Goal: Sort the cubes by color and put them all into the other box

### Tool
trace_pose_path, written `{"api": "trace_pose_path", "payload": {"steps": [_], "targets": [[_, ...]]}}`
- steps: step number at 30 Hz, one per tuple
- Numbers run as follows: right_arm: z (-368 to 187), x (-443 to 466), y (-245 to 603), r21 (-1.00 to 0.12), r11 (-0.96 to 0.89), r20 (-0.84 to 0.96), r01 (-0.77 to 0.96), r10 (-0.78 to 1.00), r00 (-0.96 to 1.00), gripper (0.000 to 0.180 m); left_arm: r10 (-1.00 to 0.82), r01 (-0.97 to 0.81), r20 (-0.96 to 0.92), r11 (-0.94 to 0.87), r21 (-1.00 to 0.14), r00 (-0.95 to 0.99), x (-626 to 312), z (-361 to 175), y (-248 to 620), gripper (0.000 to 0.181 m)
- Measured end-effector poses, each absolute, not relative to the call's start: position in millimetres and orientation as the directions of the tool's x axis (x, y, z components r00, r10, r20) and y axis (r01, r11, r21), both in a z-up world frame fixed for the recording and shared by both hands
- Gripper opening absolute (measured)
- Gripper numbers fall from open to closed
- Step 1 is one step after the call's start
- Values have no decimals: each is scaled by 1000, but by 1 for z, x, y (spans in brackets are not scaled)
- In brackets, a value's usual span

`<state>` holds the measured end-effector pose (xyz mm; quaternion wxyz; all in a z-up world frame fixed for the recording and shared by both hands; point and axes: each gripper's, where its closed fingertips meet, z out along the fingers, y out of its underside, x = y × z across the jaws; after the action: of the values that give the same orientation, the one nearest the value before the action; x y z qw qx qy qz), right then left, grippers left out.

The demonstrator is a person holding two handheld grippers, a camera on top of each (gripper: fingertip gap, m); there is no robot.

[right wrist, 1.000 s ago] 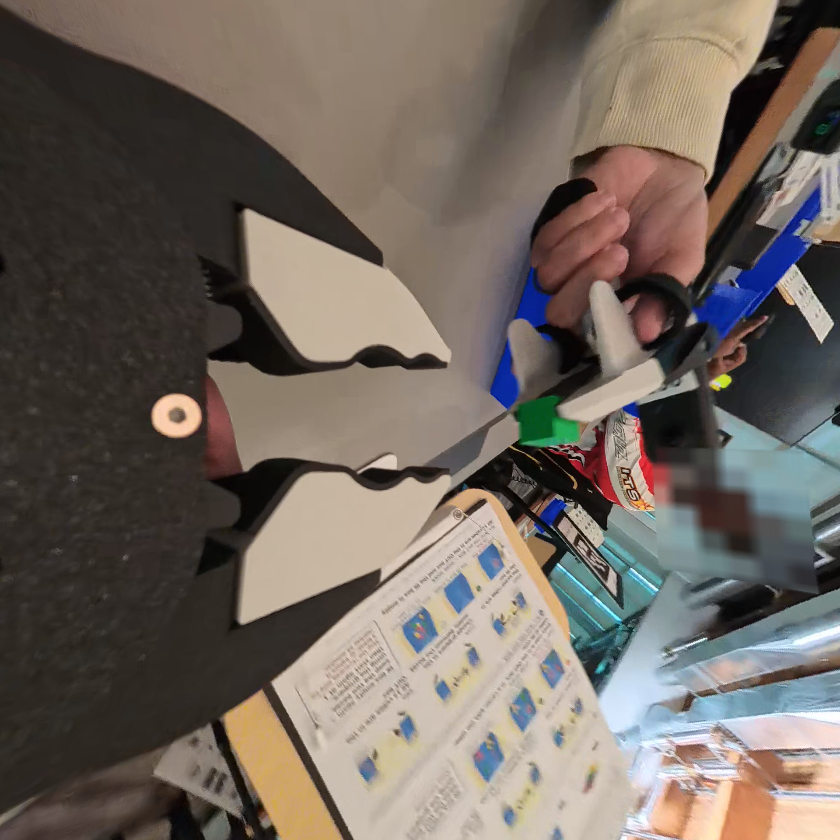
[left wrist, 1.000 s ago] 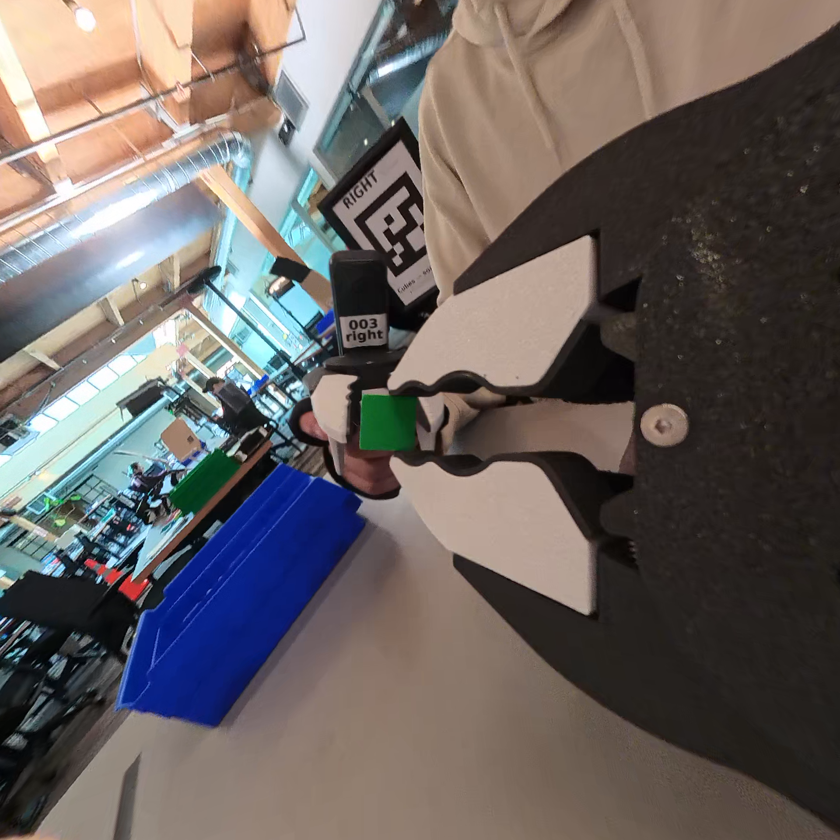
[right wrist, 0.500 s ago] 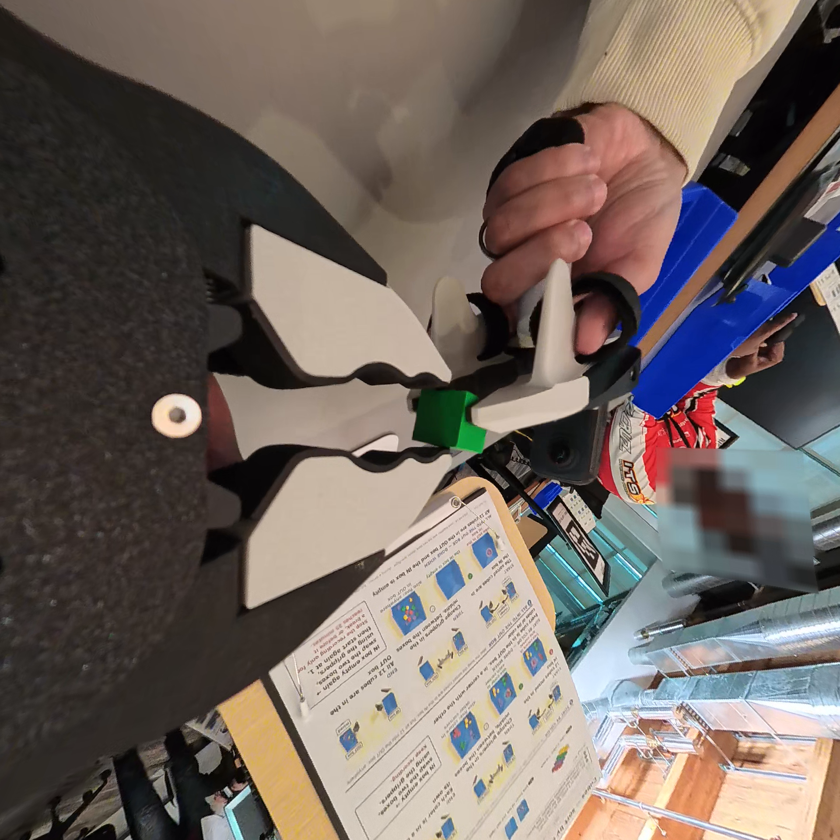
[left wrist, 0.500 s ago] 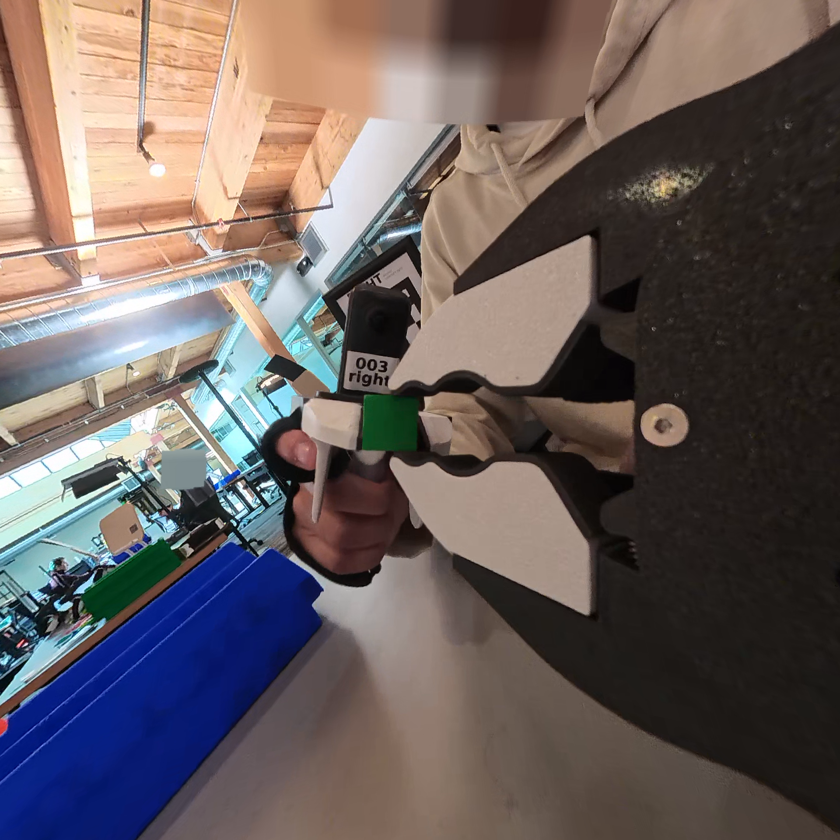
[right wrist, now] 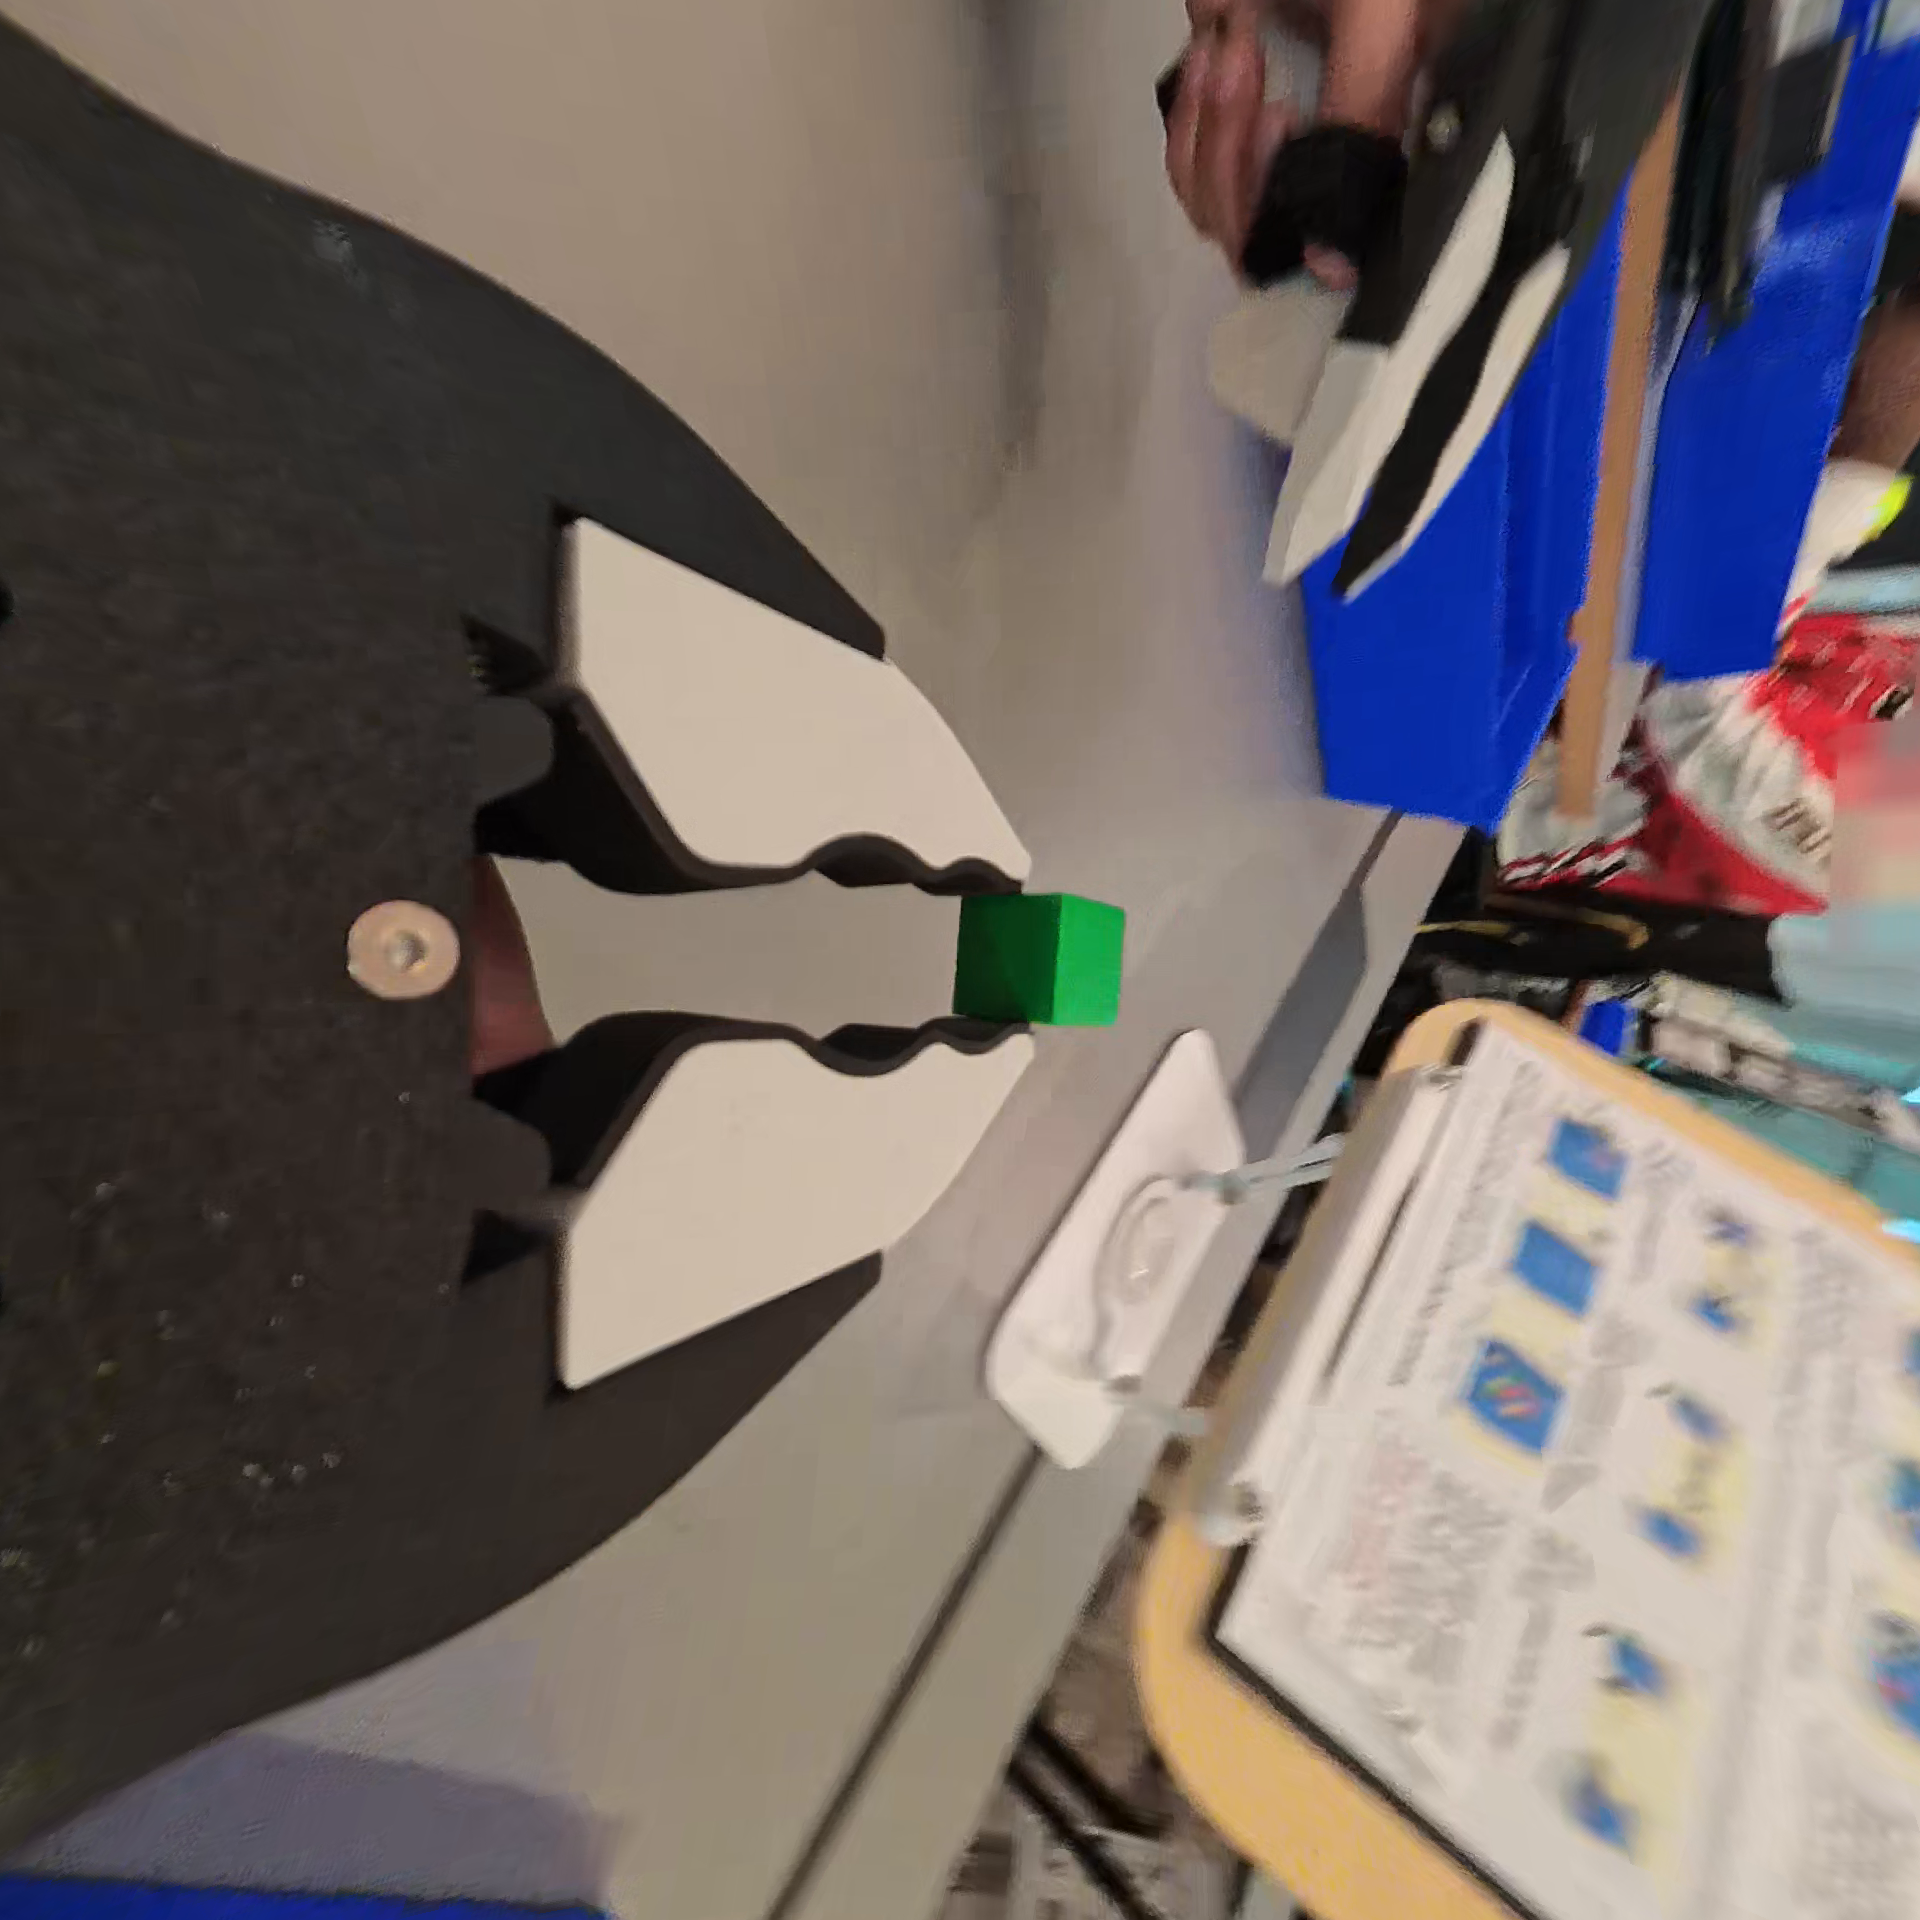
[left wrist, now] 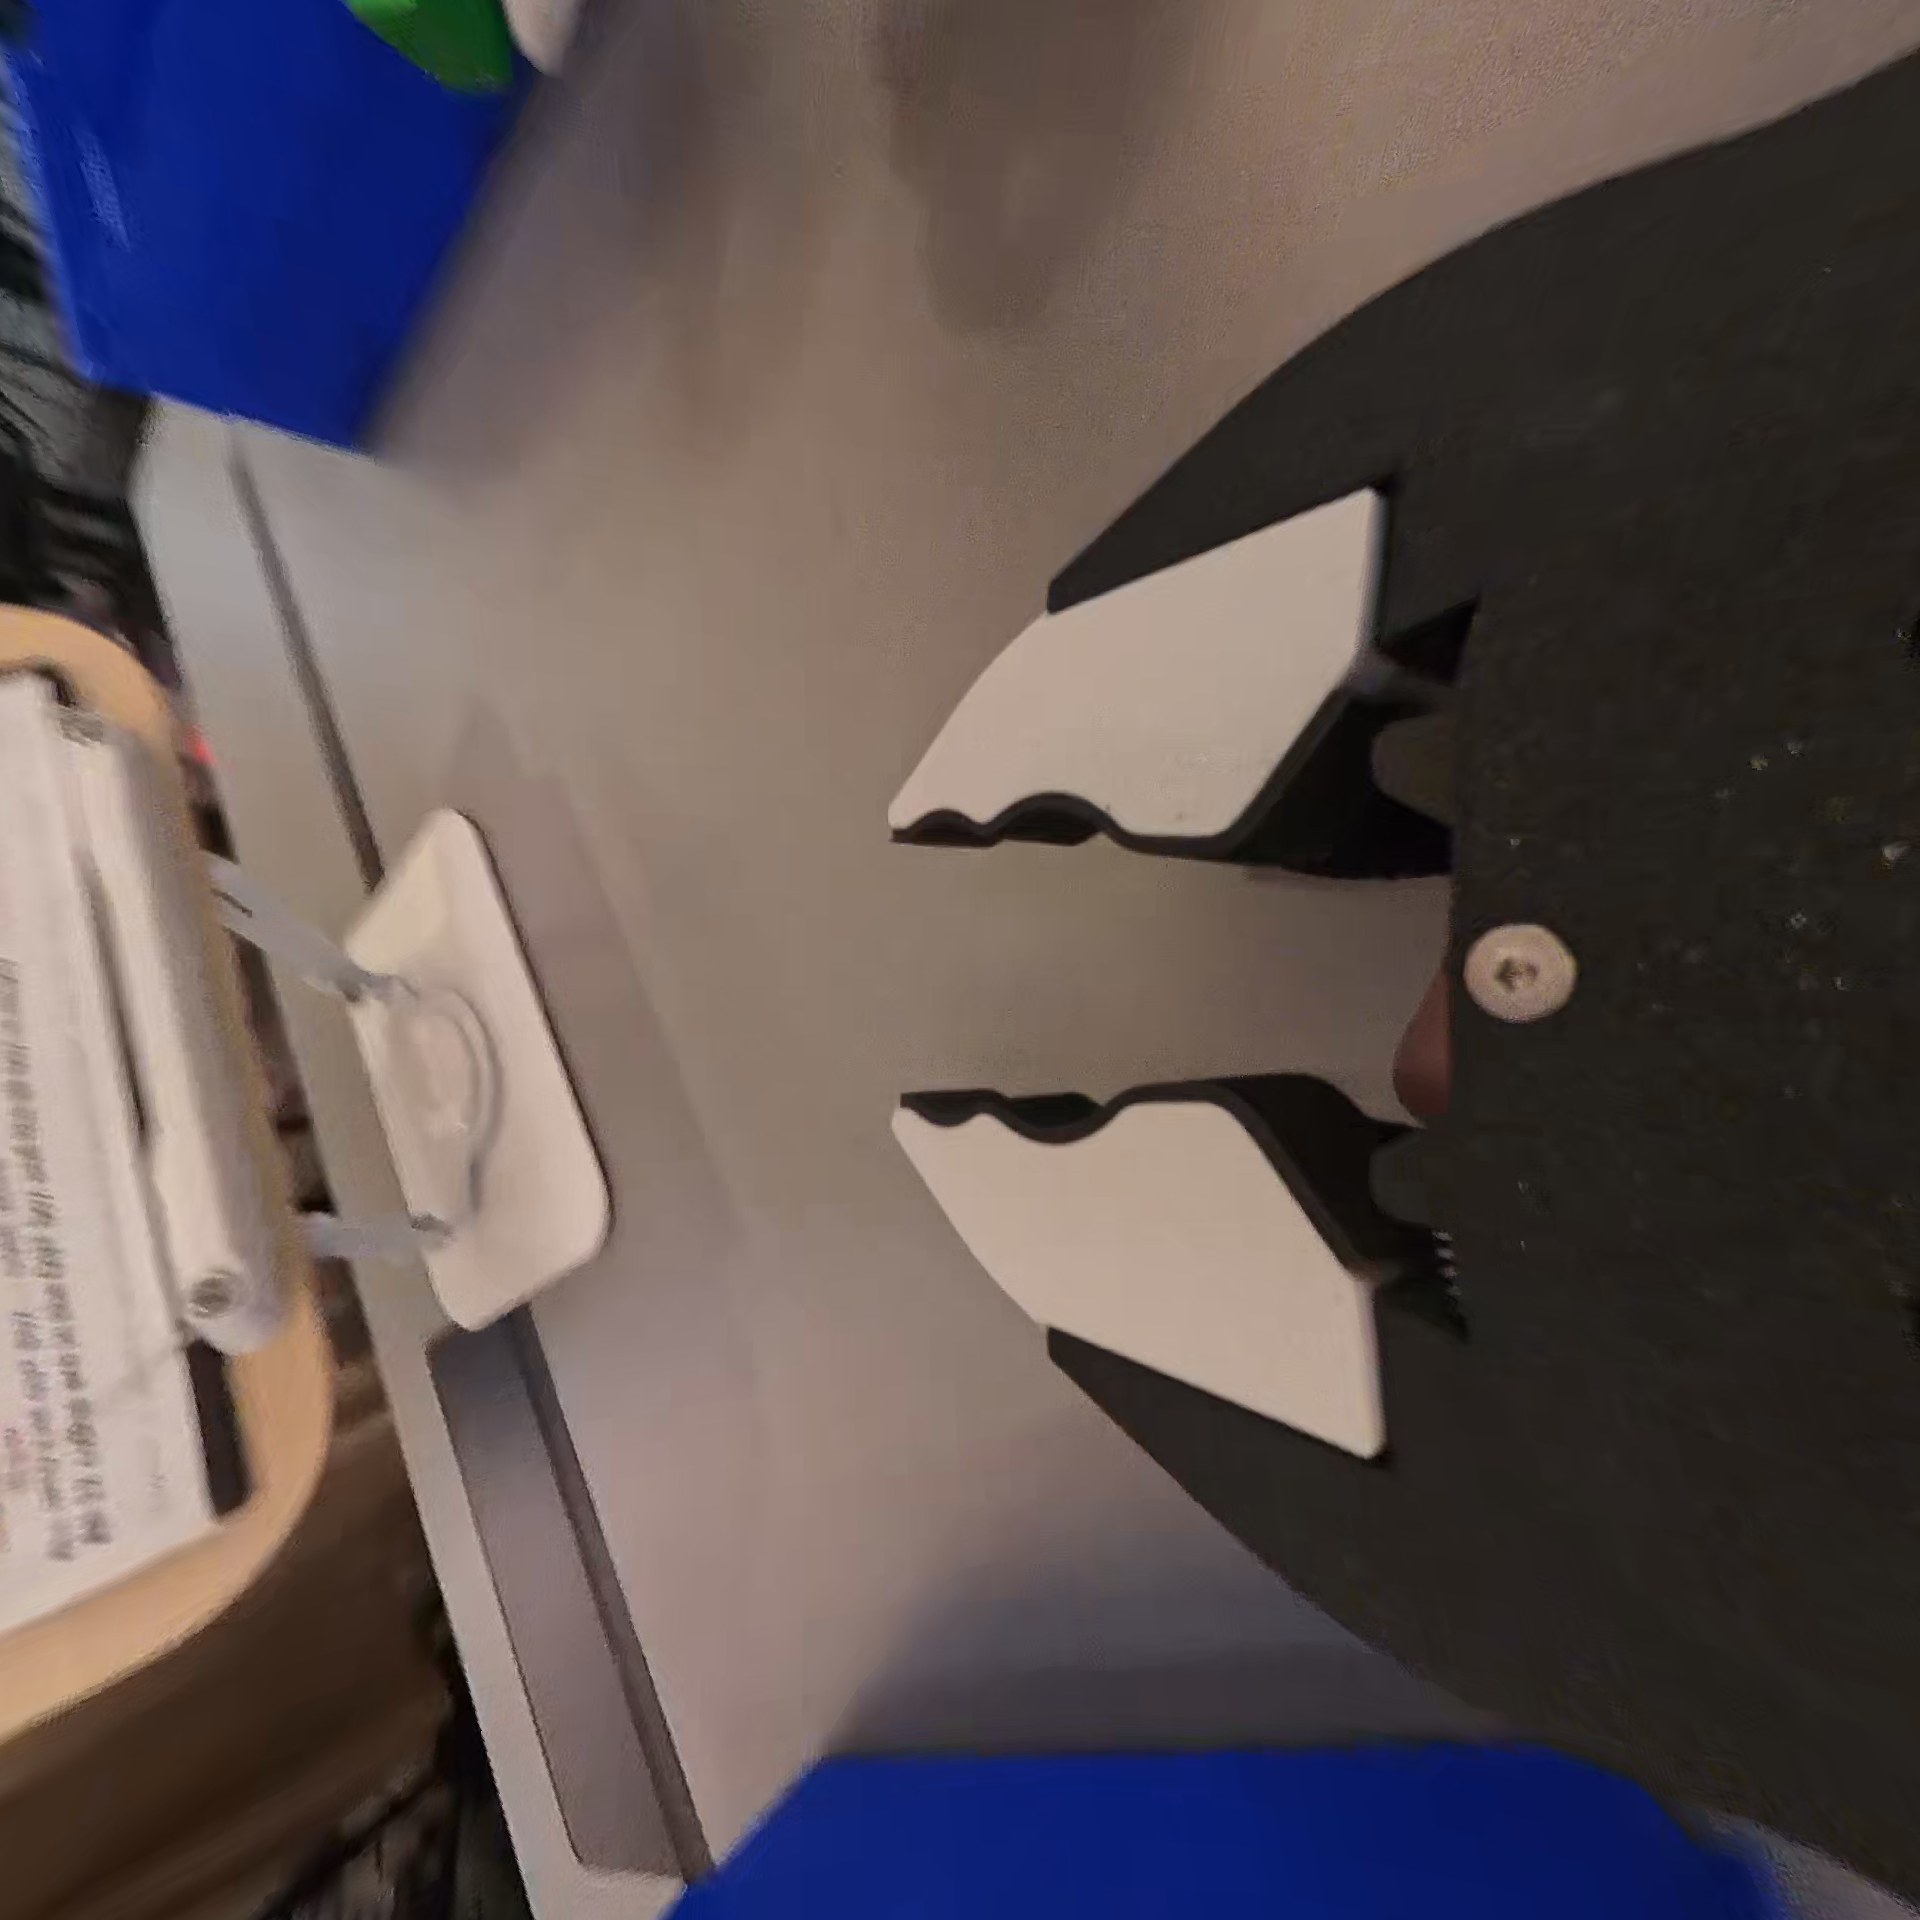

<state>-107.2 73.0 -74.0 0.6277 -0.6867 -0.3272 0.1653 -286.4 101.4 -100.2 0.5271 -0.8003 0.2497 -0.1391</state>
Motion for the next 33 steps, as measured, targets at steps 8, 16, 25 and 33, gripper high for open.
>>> {"api": "trace_pose_path", "payload": {"steps": [8,16,25,33], "targets": [[-100,-75,86,-963,-168,86,212,553,829,22,-543,-261,-35,-344,-902,839,-283,-118,85,60],[-19,149,147,-851,-488,142,193,140,980,22,-562,-251,-31,-318,-914,826,-282,-104,75,57],[-155,252,238,-352,-928,85,123,99,991,23,-575,-274,-44,-320,-907,817,-278,-104,72,56],[-181,260,252,-263,-961,102,84,59,993,23,-576,-280,-30,-350,-894,817,-284,-114,70,57]]}}
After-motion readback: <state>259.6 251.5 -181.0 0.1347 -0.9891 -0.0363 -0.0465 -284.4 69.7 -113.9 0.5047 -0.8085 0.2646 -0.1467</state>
